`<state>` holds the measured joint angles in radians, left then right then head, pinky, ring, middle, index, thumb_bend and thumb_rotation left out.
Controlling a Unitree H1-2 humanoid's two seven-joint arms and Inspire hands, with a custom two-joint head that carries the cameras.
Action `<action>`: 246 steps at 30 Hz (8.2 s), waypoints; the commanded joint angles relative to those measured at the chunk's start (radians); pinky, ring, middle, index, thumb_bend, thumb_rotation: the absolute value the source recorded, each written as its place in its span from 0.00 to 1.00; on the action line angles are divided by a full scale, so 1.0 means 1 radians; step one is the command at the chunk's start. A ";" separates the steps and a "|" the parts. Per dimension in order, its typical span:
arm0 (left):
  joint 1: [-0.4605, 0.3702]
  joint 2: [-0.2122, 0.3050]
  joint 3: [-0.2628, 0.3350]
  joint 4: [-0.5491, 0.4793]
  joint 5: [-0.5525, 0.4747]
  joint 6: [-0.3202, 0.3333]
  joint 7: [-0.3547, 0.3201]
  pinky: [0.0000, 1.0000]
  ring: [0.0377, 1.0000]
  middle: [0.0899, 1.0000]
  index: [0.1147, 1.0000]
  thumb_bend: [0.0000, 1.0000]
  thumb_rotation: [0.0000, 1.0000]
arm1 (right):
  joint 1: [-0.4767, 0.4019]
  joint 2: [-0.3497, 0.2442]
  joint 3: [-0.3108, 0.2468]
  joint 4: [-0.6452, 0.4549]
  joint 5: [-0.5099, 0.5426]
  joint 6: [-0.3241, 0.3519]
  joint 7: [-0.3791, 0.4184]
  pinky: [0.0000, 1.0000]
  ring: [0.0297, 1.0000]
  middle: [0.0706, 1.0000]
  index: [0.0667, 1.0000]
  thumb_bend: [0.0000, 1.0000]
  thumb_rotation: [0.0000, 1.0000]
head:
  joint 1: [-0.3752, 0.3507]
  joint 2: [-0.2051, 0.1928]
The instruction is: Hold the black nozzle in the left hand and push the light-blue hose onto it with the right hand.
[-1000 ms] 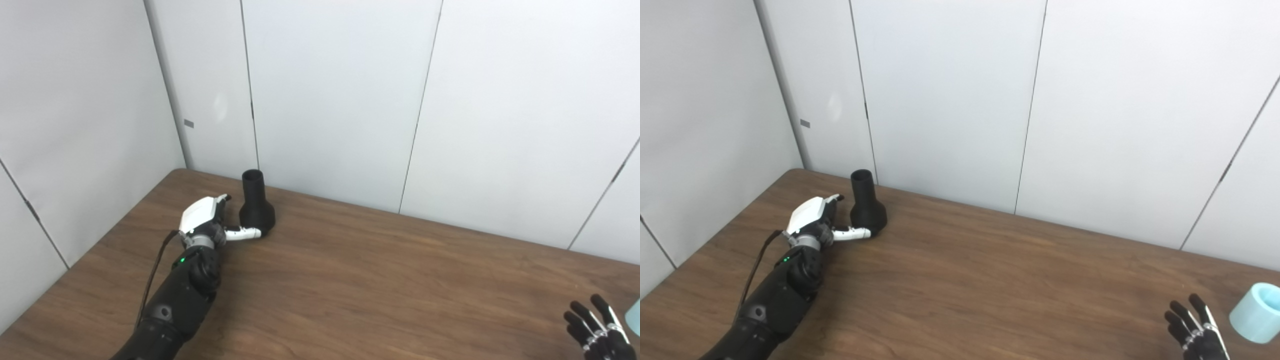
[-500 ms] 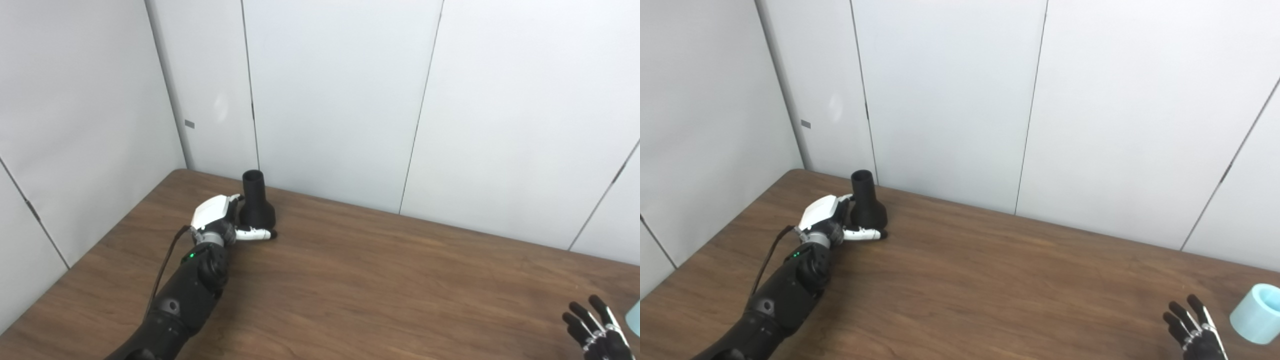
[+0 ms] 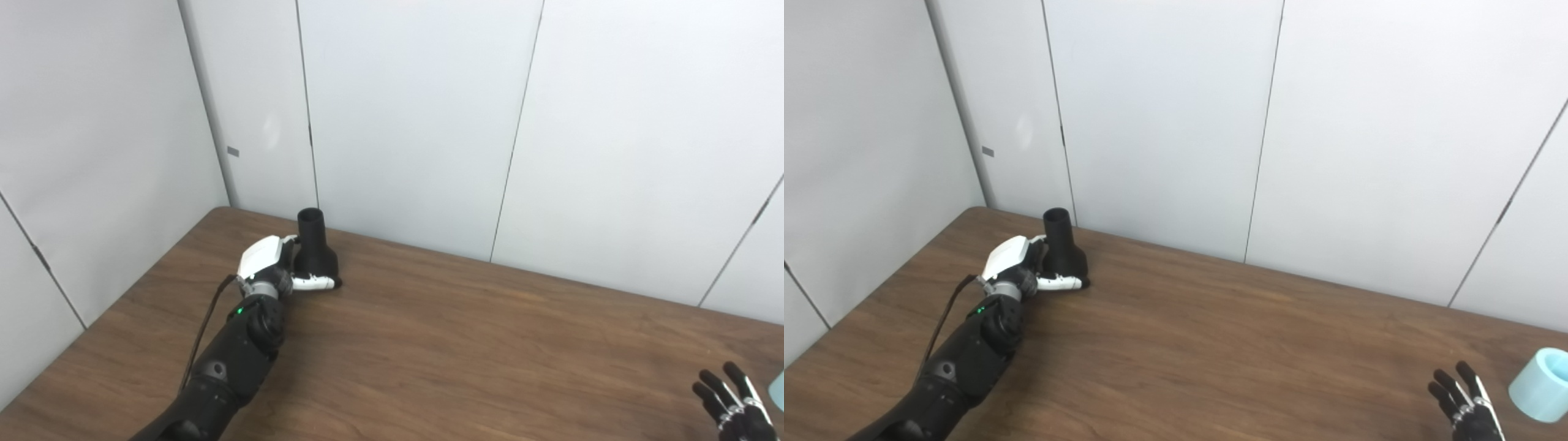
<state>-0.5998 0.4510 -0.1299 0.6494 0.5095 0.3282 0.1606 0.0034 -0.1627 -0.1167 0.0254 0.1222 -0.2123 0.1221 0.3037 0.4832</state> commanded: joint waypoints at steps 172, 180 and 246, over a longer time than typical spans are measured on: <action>0.487 -0.215 -0.543 -0.694 0.406 -0.193 -0.243 0.46 0.46 0.45 0.40 0.50 0.00 | -0.113 -0.019 0.011 -0.316 -0.247 0.378 -0.118 0.73 0.81 0.83 0.89 0.53 0.84 | -0.526 0.224; 0.487 -0.210 -0.534 -0.701 0.397 -0.182 -0.270 0.49 0.48 0.48 0.39 0.50 0.00 | -0.266 -0.241 0.038 -0.293 -0.502 0.519 -0.098 0.73 0.80 0.83 0.85 0.63 0.56 | -0.583 0.221; 0.489 -0.238 -0.520 -0.679 0.400 -0.166 -0.276 0.45 0.45 0.47 0.40 0.50 0.00 | -0.626 -0.589 0.326 0.363 -0.835 0.446 0.116 0.70 0.73 0.77 0.76 0.89 0.15 | -0.581 0.215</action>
<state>-0.1780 0.2145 -0.6004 -0.0977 0.9387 0.1777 -0.0041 -0.5827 -0.7156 0.2329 0.4102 -0.7156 0.2570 0.2740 -0.2776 0.6964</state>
